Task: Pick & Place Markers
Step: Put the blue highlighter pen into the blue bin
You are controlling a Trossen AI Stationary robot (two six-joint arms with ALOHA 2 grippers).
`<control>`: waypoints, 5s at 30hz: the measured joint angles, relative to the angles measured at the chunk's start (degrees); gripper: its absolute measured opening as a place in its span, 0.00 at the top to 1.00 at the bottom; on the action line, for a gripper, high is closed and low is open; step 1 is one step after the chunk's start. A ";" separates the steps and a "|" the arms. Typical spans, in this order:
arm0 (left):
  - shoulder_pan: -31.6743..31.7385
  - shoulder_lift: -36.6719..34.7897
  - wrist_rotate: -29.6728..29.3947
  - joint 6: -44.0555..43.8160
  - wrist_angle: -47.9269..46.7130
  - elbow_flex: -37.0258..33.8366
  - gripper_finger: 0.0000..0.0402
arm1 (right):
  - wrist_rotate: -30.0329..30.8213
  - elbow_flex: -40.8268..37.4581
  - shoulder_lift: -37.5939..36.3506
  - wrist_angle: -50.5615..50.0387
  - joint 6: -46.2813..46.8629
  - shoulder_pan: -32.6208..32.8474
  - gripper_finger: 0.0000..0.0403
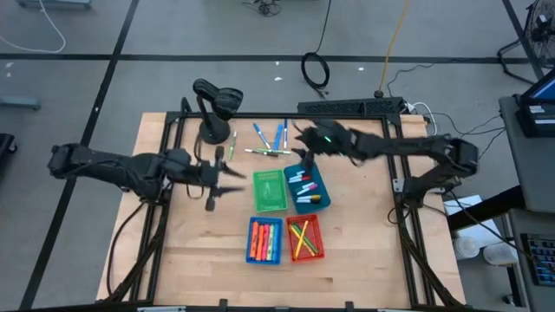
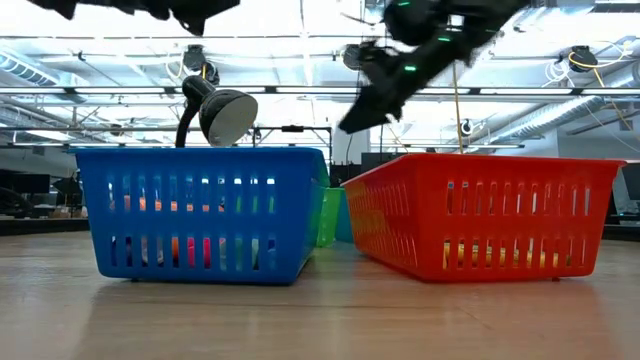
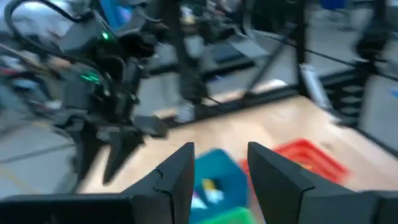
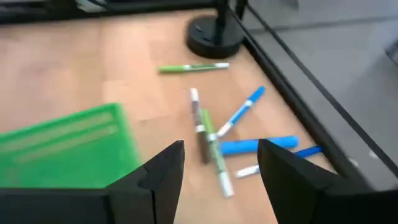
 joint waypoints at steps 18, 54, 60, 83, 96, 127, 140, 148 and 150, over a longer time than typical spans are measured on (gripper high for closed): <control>17.33 -0.21 3.27 -11.36 13.13 -10.53 0.62 | -14.61 44.70 36.59 -24.56 -9.71 -8.64 0.52; 31.25 73.58 -4.25 -33.11 -49.74 63.92 0.62 | -10.15 -27.52 -45.83 13.40 -2.57 -5.89 0.52; 32.23 76.64 -4.40 -35.57 -50.91 64.37 0.62 | -10.40 -27.55 -47.39 13.56 -3.49 -5.89 0.52; 35.38 77.39 4.59 -28.79 -56.31 64.45 0.71 | -10.60 -27.55 -47.41 14.56 -1.76 -5.89 0.52; 35.06 78.97 1.94 -20.49 -58.26 64.61 0.64 | -10.60 -27.55 -47.41 14.19 -0.25 -5.89 0.52; 2.44 49.21 -4.48 -12.43 -74.98 63.58 0.85 | -10.41 -27.53 -46.80 11.46 1.28 -5.91 0.52; -17.99 50.28 -3.47 -60.54 -53.20 42.60 0.81 | -10.41 -27.53 -46.80 12.06 2.76 -5.91 0.52; -18.47 50.25 0.20 -65.65 -45.94 38.51 0.78 | -10.41 -27.51 -46.80 12.37 3.20 -5.91 0.52; -18.47 50.25 0.94 -64.80 -45.38 38.56 0.76 | -10.41 -27.51 -46.81 12.37 3.20 -5.91 0.52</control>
